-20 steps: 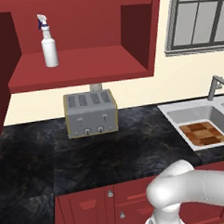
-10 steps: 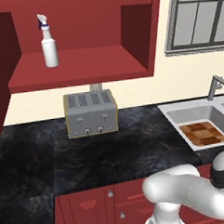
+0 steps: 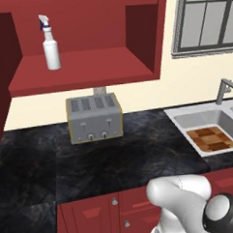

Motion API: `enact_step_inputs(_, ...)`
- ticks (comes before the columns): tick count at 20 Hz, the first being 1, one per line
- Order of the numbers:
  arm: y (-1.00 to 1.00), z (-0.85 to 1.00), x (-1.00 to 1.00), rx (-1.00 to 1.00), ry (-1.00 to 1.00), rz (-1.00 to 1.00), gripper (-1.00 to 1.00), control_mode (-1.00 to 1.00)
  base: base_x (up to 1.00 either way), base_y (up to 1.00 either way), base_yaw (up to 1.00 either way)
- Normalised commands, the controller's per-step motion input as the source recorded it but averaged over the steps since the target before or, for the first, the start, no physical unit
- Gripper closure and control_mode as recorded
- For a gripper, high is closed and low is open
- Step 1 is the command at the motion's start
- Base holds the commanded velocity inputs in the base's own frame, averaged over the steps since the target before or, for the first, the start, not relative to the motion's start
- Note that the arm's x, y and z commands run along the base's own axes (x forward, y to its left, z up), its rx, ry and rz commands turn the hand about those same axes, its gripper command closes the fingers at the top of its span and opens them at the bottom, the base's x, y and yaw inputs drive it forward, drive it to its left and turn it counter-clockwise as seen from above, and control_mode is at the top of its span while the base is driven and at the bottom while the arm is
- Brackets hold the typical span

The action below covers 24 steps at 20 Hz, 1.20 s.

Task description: Move the cutting board and knife to the sink. Then move spray from the cabinet to the counter.

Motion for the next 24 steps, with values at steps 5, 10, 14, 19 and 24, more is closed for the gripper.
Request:
enact_step_inputs(5,0.27,0.0,0.0,0.0,-0.19,0.06,-1.0,-1.0,0.0,0.0,0.0)
enact_step_inputs(10,0.45,0.0,0.0,0.0,0.0,0.0,-1.0,-1.0,0.0,0.0,0.0)
enact_step_inputs(14,0.49,0.0,0.05,0.0,0.0,0.01,-1.0,-1.0,0.0,0.0,0.0)
enact_step_inputs(19,0.22,0.0,0.01,0.0,0.0,0.04,-1.0,-1.0,0.0,0.0,0.0)
enact_step_inputs(24,0.2,0.0,0.0,0.0,-0.01,0.06,-1.0,-1.0,0.0,0.0,0.0)
